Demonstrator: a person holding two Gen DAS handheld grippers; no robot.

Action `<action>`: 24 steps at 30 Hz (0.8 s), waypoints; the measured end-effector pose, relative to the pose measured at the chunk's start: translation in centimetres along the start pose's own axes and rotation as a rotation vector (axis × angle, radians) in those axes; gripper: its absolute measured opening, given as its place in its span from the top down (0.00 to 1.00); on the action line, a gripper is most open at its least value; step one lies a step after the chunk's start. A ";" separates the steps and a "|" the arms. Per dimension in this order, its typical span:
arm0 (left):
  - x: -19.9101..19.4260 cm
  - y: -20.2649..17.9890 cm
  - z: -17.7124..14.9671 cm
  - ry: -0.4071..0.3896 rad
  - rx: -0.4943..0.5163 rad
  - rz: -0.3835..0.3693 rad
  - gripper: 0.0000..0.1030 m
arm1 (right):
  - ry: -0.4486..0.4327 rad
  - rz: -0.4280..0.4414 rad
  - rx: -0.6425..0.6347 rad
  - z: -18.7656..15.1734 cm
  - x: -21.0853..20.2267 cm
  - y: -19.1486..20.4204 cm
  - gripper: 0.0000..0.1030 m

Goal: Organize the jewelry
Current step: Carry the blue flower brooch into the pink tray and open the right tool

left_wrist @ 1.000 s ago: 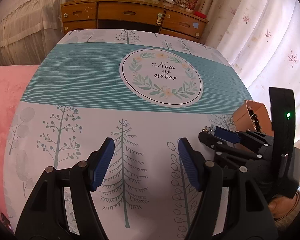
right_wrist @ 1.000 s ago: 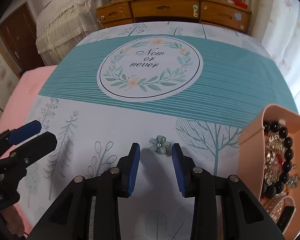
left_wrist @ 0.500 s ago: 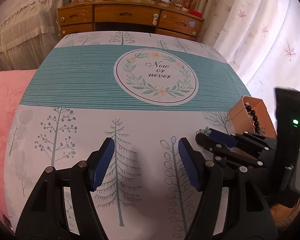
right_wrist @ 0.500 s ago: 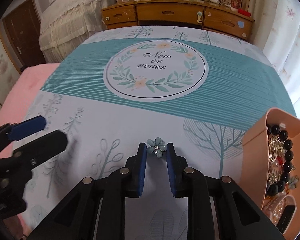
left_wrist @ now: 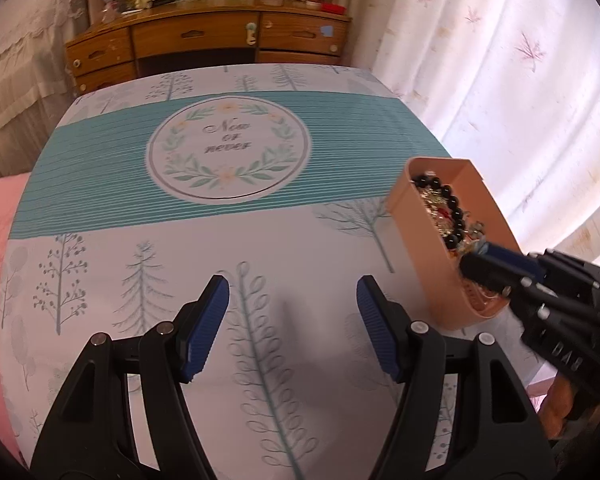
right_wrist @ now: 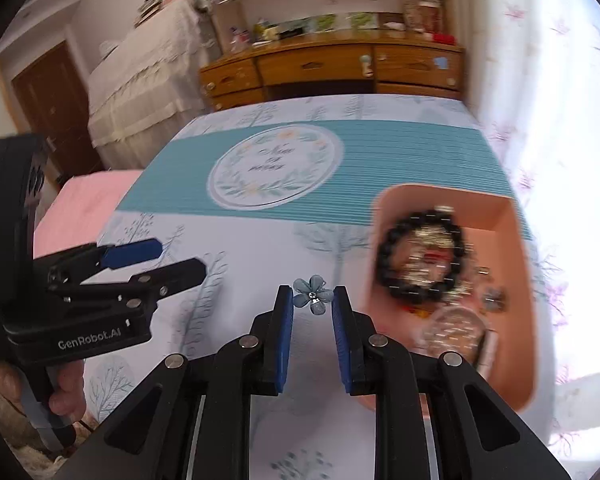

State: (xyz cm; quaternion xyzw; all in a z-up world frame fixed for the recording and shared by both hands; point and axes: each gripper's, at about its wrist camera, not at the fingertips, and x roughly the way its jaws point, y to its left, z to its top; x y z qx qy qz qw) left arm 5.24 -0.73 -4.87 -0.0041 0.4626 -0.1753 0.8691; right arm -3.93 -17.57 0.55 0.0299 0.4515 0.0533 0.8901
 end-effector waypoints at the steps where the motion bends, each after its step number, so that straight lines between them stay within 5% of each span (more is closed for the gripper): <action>1: 0.0 -0.8 0.3 0.002 0.015 -0.001 0.38 | -0.007 -0.009 0.017 0.0 -0.6 -0.9 0.81; 15: -2.2 -7.4 6.3 -0.088 0.112 0.058 0.38 | -0.070 -0.112 0.108 4.8 -5.5 -11.2 0.81; 24: -1.3 -8.5 9.5 -0.129 0.144 0.049 0.38 | 0.028 -0.083 0.175 8.7 -2.2 -14.9 0.81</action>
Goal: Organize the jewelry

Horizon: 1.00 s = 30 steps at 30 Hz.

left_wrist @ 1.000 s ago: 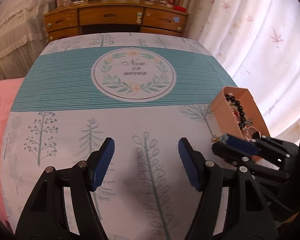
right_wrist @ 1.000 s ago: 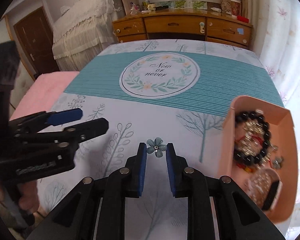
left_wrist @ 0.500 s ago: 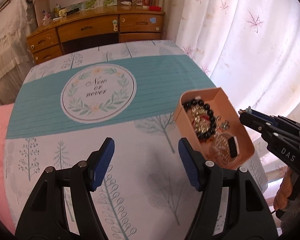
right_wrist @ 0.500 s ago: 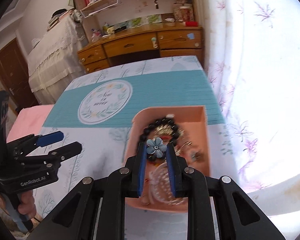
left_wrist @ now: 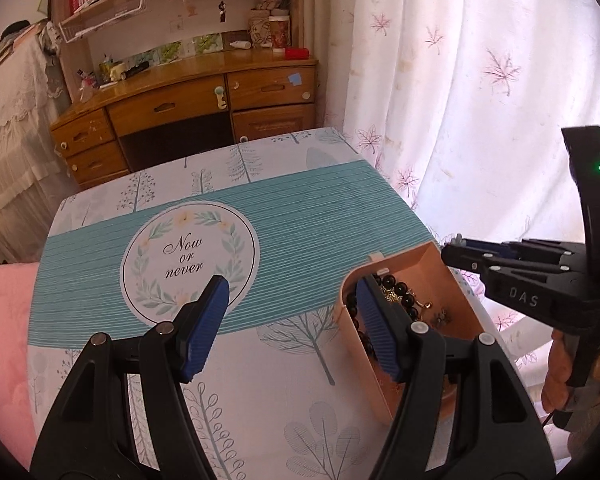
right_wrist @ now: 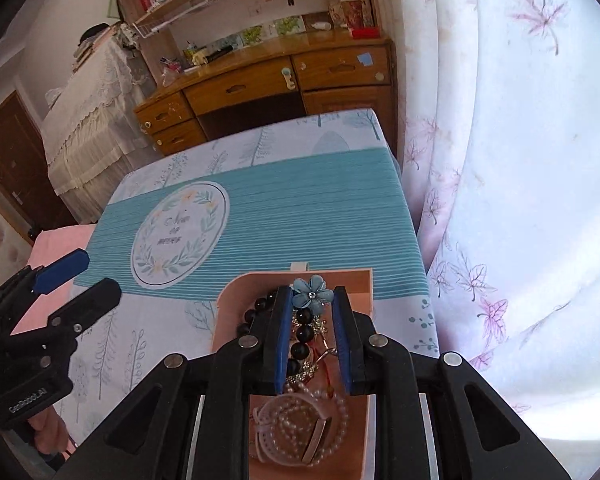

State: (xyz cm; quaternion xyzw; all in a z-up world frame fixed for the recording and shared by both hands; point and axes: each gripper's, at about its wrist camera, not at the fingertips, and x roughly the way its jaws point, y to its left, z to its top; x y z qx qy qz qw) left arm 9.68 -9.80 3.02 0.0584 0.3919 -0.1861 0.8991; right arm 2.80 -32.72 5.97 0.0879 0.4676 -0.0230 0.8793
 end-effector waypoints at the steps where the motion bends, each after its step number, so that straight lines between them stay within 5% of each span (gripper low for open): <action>1: 0.4 0.2 0.1 0.012 -0.014 -0.009 0.38 | 0.012 0.000 0.009 0.2 0.7 -0.1 0.81; 8: 3.2 2.4 -0.4 0.127 -0.075 0.005 0.38 | 0.062 0.019 0.061 0.4 3.4 -0.3 0.78; 16: 3.1 4.0 -1.1 0.149 -0.122 0.008 0.38 | 0.040 0.012 0.071 0.7 2.5 0.4 0.68; 30: -5.8 5.9 -2.8 0.069 -0.158 0.104 0.38 | -0.079 0.065 -0.042 -0.9 -7.9 6.4 0.66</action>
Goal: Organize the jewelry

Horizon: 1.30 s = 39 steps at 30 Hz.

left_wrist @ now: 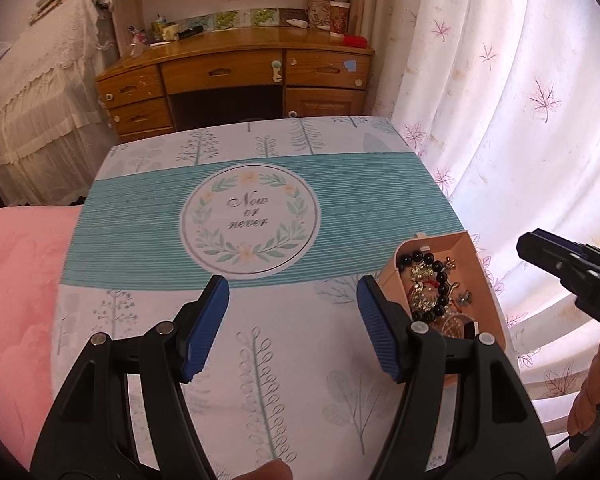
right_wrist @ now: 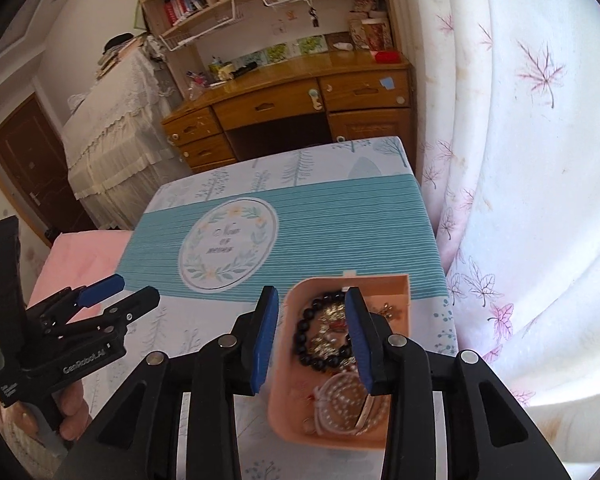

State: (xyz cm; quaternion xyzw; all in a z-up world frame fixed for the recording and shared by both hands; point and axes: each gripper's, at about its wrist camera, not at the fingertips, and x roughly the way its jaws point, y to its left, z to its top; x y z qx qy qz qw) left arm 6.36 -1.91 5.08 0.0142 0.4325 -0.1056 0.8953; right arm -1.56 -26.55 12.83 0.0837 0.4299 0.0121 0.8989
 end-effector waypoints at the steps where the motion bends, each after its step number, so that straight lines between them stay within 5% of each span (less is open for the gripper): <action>1: -0.8 0.3 -0.4 0.000 -0.004 0.007 0.38 | -0.002 0.012 -0.007 -0.3 -0.7 0.7 0.65; 10: -5.3 3.6 -5.0 0.028 -0.089 0.064 0.38 | 0.007 0.081 -0.015 -5.3 -5.4 6.1 0.52; 23: -7.1 1.9 -10.5 0.022 -0.075 0.122 0.38 | -0.028 -0.041 -0.076 -12.8 -6.7 11.5 0.40; 39: -6.4 1.8 -10.5 0.024 -0.089 0.119 0.38 | 0.047 -0.014 -0.063 -12.9 -2.9 11.3 0.39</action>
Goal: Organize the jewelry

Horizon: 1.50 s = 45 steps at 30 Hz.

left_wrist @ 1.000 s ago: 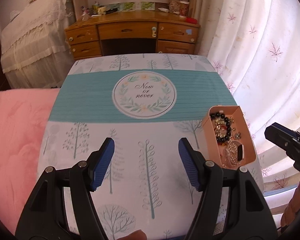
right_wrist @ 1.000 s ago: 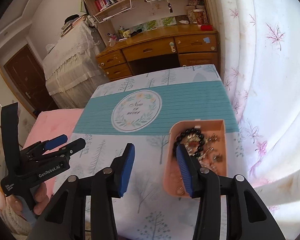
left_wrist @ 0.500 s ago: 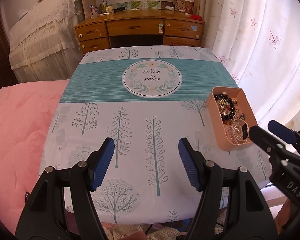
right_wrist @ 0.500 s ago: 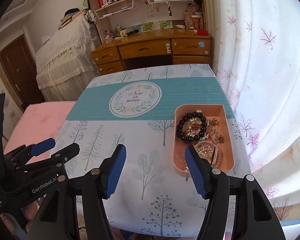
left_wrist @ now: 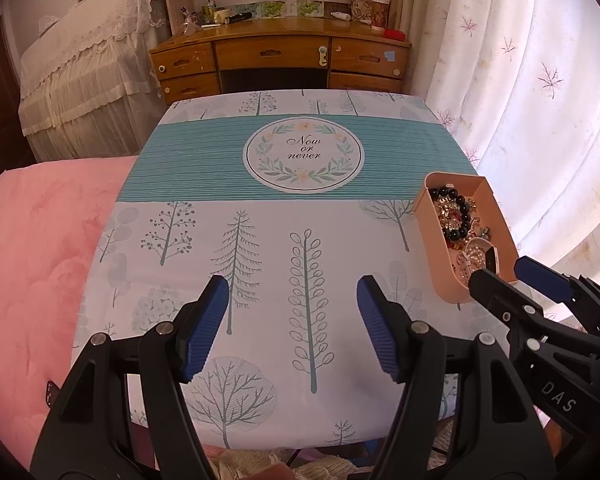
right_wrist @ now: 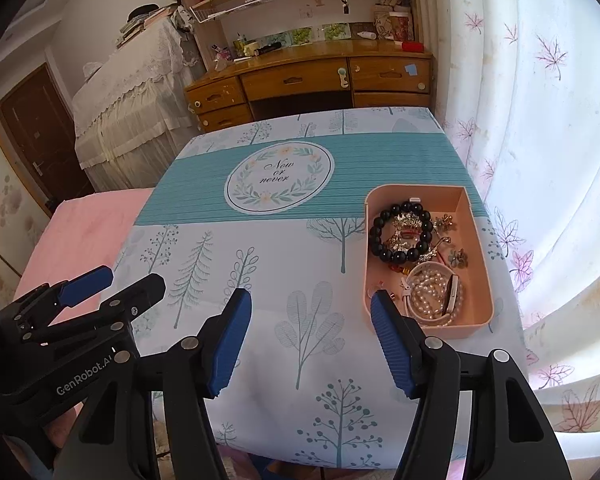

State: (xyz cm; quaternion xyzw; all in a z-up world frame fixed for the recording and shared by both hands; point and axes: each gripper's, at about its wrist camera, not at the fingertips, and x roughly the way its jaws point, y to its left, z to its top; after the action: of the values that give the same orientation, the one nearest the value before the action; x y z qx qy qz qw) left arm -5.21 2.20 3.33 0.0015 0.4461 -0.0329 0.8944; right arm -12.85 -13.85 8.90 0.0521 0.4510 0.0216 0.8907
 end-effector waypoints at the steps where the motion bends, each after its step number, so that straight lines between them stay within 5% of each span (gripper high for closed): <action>1: 0.0 0.0 0.0 -0.003 0.000 0.002 0.38 | 0.004 0.002 0.000 0.0 0.2 0.0 0.39; 45: 1.1 0.6 -0.6 0.009 0.004 -0.028 0.38 | 0.024 -0.013 -0.016 -0.1 2.0 0.6 0.37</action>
State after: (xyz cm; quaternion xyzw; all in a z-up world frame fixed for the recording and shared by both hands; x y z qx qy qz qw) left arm -5.01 2.73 2.07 -0.0029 0.4502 -0.0462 0.8917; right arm -11.74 -13.04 7.35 0.0415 0.4620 0.0199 0.8857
